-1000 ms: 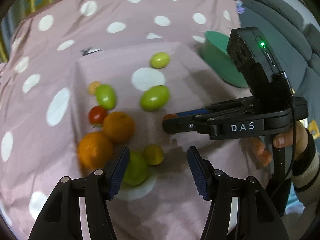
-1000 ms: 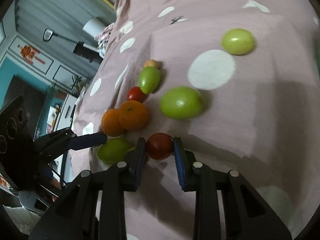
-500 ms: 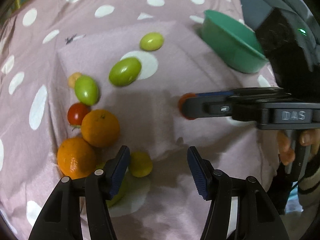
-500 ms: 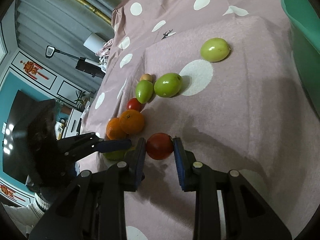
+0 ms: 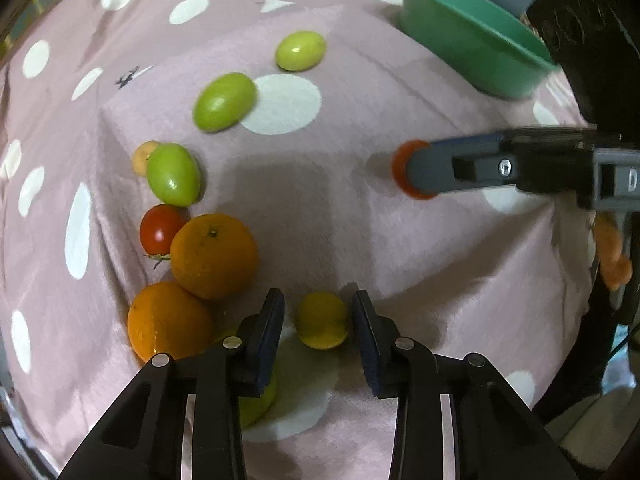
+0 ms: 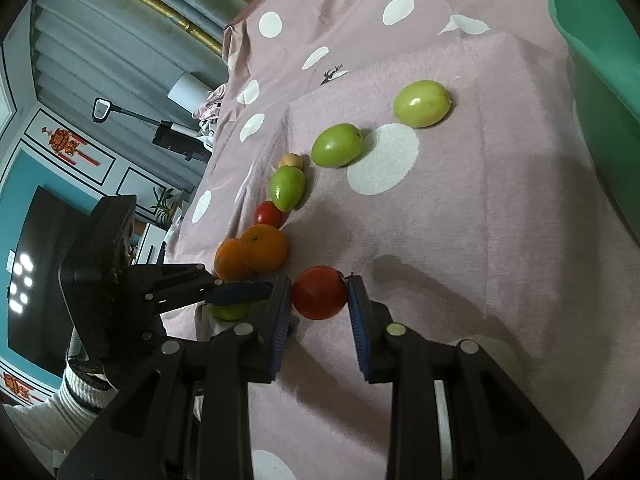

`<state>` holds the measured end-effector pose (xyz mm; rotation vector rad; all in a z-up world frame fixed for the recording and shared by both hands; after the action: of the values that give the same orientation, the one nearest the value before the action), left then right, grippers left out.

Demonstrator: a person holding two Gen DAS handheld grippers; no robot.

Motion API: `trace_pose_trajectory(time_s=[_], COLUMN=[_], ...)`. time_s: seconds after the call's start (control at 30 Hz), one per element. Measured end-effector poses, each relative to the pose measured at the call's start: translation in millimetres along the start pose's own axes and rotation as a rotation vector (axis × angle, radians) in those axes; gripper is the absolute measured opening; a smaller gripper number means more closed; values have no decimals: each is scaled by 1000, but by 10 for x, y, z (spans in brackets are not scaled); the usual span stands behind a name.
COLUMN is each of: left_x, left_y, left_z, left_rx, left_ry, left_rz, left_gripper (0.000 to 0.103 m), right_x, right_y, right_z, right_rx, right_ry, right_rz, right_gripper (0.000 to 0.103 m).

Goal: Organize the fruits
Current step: 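Carry both fruits to the green bowl and open both tools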

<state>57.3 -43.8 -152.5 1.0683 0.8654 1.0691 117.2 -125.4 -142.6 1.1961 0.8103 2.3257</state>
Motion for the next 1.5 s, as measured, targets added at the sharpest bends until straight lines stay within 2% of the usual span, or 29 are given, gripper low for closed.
trace_pose_trajectory(time_s=[0.07,0.27,0.53,0.77,0.93,1.13,1.5], left_x=[-13,14,16,-89,-219,-468,-988], left_y=[0,30,190,379,516,657,755], left_z=[-3,6,146,405,651,1011,1530], left_rx=[2,-22,-116,-195,-245,-302,-340], left_ry=[-1,43,178,220,214,163,59], left_rz=[-5,-3,-118,-209,-243,-259,-278], left_gripper=[27,27,27,27,27,27,27], right_x=[-14,-27,-72,-143,-206,-325,-623], right_y=[10,41,210,467,672,993,1630], right_z=[2,4,31,46,92,145,258], right_rx=[-4,-11,-49,-105,-153,-222,-350], right_ry=[-4,-8,-14,-26,-34,-45,-59], right_rz=[-1,-4,-18,-37,-52,-79,-159], right_gripper=[29,29,29,30,30,30,30])
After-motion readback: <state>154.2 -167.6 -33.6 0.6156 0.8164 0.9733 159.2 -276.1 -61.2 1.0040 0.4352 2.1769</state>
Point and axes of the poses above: each gripper's, at about its wrist camera, not at the fingertips, and y roughly against the way its jaws point, x to its left, z to its top, the point moved 8 cm from there along -y, roughly the way its jaws point, and after that the axes turned 4 degrees about y, right-handed, at the moved point
